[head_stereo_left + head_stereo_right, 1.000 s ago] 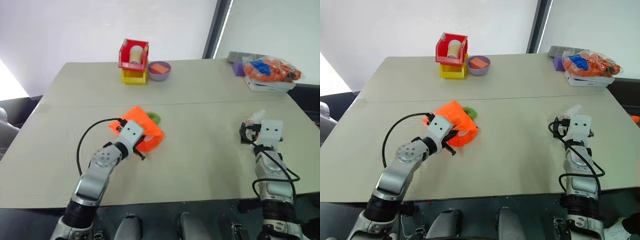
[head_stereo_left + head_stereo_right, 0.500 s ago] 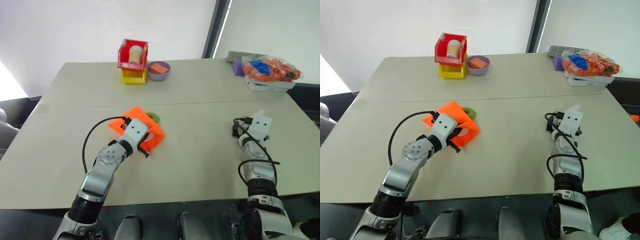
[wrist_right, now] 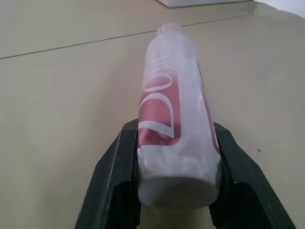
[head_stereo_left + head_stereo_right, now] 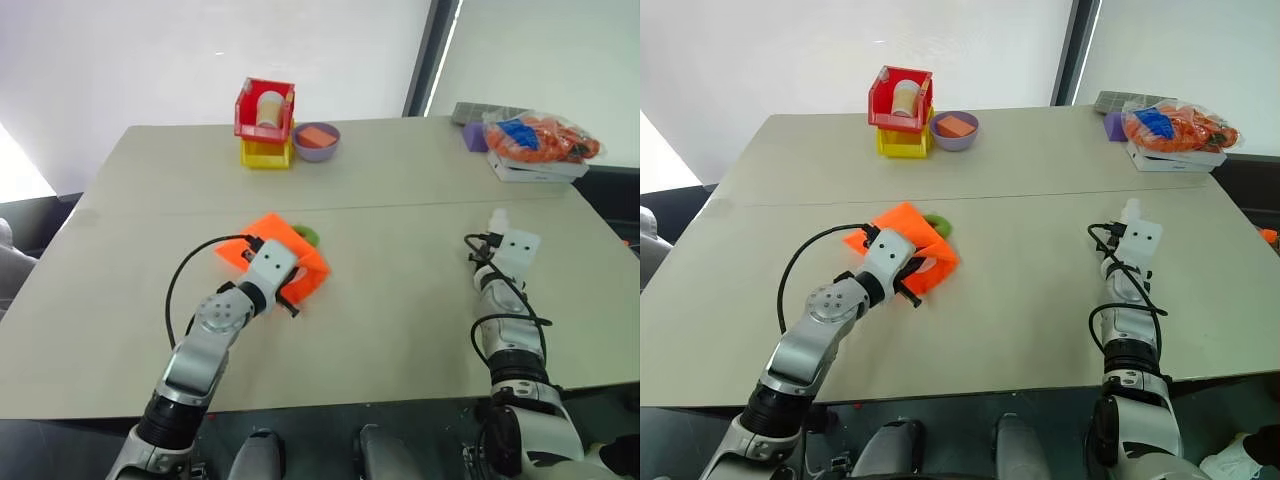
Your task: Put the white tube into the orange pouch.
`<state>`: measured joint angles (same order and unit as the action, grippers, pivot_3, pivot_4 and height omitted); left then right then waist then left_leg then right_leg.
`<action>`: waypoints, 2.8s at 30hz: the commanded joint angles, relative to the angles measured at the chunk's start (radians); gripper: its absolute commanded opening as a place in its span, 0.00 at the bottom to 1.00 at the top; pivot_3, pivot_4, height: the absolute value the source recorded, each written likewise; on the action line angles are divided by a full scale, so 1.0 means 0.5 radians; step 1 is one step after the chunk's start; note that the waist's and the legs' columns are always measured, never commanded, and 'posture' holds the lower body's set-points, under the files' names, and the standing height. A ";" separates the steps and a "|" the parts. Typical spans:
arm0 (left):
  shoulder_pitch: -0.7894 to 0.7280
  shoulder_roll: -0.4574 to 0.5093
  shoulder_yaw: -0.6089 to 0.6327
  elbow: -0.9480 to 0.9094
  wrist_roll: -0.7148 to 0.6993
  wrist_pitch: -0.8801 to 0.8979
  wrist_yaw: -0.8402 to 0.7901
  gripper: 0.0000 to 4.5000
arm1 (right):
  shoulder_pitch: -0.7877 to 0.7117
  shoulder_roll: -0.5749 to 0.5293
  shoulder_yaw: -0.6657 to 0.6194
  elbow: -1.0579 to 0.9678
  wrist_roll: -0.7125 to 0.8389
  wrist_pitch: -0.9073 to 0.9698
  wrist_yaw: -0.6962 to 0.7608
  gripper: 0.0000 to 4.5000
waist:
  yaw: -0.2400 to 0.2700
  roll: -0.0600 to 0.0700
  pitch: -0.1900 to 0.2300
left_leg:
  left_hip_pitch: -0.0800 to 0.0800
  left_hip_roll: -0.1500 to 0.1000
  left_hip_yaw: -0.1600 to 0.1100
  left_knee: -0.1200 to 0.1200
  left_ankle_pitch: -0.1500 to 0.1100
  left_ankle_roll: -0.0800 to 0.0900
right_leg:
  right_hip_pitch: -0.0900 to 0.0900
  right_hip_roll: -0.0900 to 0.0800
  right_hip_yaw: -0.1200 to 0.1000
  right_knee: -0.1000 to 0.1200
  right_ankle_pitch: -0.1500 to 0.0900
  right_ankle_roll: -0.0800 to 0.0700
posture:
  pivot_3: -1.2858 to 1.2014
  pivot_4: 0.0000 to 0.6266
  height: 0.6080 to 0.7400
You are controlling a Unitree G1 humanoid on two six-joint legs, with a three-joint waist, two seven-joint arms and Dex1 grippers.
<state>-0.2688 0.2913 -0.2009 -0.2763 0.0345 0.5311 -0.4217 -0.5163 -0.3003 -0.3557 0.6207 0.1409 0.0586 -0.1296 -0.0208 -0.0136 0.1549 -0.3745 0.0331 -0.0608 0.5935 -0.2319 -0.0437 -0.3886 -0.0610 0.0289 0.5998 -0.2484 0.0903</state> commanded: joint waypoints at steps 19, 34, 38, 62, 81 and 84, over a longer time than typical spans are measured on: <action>-0.103 0.038 0.294 -0.012 -0.354 0.179 -0.107 0.00 | 1.023 -0.625 0.665 -2.104 0.830 0.694 1.717 0.27 | 0.006 0.002 0.004 | 0.000 0.000 -0.002 0.001 -0.002 0.002 | 0.002 0.001 -0.001 0.000 -0.008 0.012 | 0.52 0.24 1.00; -0.133 0.148 0.243 -0.109 -0.474 0.197 -0.238 0.00 | 0.702 -0.338 1.090 -1.872 0.393 0.686 1.568 0.27 | 0.015 -0.004 0.005 | -0.002 -0.001 -0.002 0.000 -0.002 0.001 | -0.002 0.000 -0.002 -0.004 -0.001 0.001 | 0.52 0.24 1.00; -0.114 0.169 0.206 -0.168 -0.475 0.195 -0.256 0.00 | 0.583 -0.217 1.155 -1.740 0.277 0.640 1.510 0.27 | 0.013 -0.004 0.005 | -0.002 0.000 -0.002 -0.001 -0.002 0.001 | -0.001 0.000 -0.002 -0.004 -0.001 0.001 | 0.52 0.24 1.00; 0.050 0.286 0.157 -0.403 -0.582 0.271 -0.316 0.00 | -0.052 0.356 1.293 -1.035 -0.144 0.603 1.284 0.54 | 0.009 -0.004 0.005 | -0.002 0.000 -0.004 0.000 -0.002 0.001 | -0.003 0.001 -0.001 0.000 -0.001 0.001 | 0.52 0.24 1.00; 0.252 0.668 0.563 -0.176 -0.757 0.078 -0.581 0.00 | 0.439 -0.233 1.014 -1.924 0.301 0.973 1.718 0.96 | -0.002 -0.004 0.006 | -0.001 0.001 -0.003 0.000 -0.002 0.001 | -0.005 0.000 -0.002 -0.001 -0.002 0.001 | 0.52 0.24 1.00; 0.321 0.771 0.596 -0.132 -0.743 0.014 -0.668 0.00 | 0.356 -0.179 0.962 -1.795 0.279 1.010 1.611 0.96 | -0.002 -0.004 0.006 | -0.001 0.001 -0.003 -0.001 -0.002 0.001 | -0.007 0.000 -0.002 0.000 -0.001 -0.001 | 0.52 0.24 1.00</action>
<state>-0.1090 0.6602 0.0648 -0.3404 -0.3316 0.5681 -0.7357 -0.3195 -0.4043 0.1472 -0.2775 0.2710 0.5625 0.6993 -0.0217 -0.0156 0.1579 -0.3748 0.0338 -0.0623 0.5929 -0.2329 -0.0432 -0.3923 -0.0609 0.0280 0.5997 -0.2484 0.0893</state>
